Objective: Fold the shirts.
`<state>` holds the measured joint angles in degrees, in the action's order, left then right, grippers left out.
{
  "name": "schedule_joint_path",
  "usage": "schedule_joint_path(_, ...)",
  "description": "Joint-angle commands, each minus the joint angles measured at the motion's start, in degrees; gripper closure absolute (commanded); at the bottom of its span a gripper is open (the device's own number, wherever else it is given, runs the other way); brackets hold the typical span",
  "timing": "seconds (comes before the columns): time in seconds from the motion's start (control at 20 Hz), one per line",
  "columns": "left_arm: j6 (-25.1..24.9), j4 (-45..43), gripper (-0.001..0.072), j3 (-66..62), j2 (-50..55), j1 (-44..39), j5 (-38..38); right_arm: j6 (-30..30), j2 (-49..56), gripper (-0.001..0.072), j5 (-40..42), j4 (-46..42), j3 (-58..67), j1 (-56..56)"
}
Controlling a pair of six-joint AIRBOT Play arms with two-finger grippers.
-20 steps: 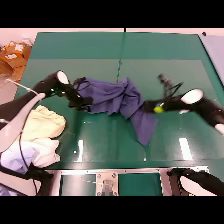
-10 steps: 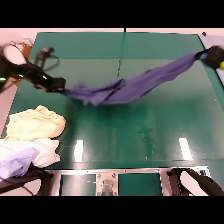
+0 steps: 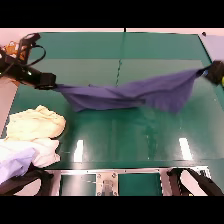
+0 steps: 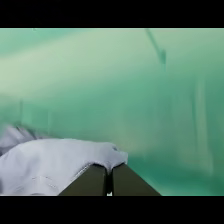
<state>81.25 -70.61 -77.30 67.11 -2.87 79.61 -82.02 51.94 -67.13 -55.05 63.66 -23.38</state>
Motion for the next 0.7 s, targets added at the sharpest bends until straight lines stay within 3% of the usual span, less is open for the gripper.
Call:
schedule_joint_path(0.0, -0.79, 6.86, 0.0684, 8.66, -0.33, 0.04, -3.23, -0.5, 0.9, 0.07, 2.97, -2.21, -13.11, -0.24)
schedule_joint_path(0.25, -1.49, 8.92, 0.0684, 28.26, -0.31, -0.07, -10.67, -0.24, 7.91, 0.0698, 9.18, -3.06, -21.77, -0.28)
schedule_joint_path(0.3, -1.9, 9.03, 0.0684, 31.19, -0.33, -0.07, -12.33, 0.28, 8.85, 0.0669, 9.16, -3.28, -20.83, -0.31)
schedule_joint_path(0.4, -2.29, 9.57, 0.0684, 34.62, -0.31, -0.07, -15.67, 0.74, 8.96, 0.0355, 7.96, -5.09, -16.13, -0.31)
schedule_joint_path(0.45, -2.29, 9.6, 0.0684, 35.47, -0.33, -0.07, -16.98, 0.7, 8.7, 0.0308, 5.75, -5.25, -12.35, -0.28)
schedule_joint_path(0.65, -2.49, 9.57, 0.0684, 35.93, -0.31, -0.07, -19.65, 1.27, 6.51, 0.0307, -1.18, -4.28, -2.32, 5.14)
